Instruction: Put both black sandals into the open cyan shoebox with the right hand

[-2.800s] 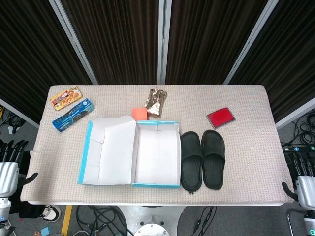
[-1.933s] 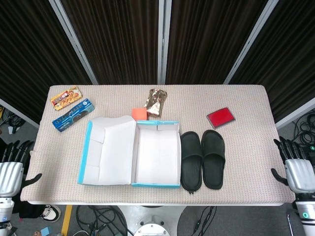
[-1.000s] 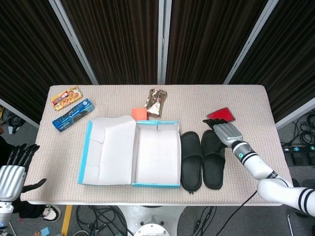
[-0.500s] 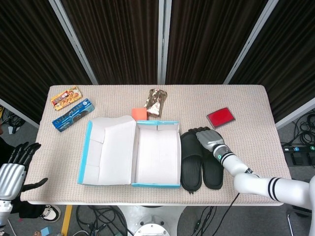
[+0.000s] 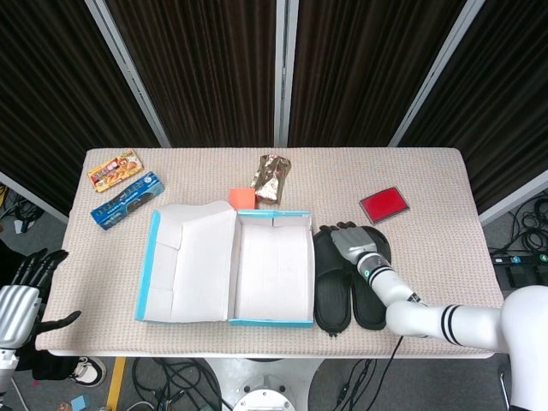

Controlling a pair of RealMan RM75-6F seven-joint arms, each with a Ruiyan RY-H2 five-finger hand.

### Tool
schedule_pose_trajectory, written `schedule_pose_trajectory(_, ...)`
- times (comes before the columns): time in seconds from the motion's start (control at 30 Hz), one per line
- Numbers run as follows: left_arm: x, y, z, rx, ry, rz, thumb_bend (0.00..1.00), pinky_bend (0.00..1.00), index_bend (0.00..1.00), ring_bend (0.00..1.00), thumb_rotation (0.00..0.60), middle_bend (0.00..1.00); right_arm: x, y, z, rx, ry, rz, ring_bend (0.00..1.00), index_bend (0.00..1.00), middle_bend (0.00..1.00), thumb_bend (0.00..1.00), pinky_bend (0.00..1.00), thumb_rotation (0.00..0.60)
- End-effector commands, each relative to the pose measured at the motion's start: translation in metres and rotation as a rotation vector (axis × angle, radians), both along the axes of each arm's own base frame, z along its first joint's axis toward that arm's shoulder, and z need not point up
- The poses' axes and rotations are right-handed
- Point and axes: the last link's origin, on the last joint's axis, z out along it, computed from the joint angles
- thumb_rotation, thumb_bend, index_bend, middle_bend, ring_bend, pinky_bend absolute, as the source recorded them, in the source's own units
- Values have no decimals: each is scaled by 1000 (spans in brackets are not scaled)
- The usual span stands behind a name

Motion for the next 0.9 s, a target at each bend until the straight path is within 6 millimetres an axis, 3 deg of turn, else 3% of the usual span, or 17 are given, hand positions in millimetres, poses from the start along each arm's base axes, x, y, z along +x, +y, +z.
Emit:
schedule_pose_trajectory(0.03, -1, -1, 1, 1, -6, 1, 67, 83, 84, 0, 600, 88, 2, 3, -4, -9, 24, 8, 0, 66, 142, 0, 22, 600)
schedule_pose_trajectory(0.9, -5, -3, 1, -15, -50, 11, 68, 83, 84, 0, 600, 88, 10, 3, -11, -36, 93, 48, 12, 205, 247, 26, 42, 600)
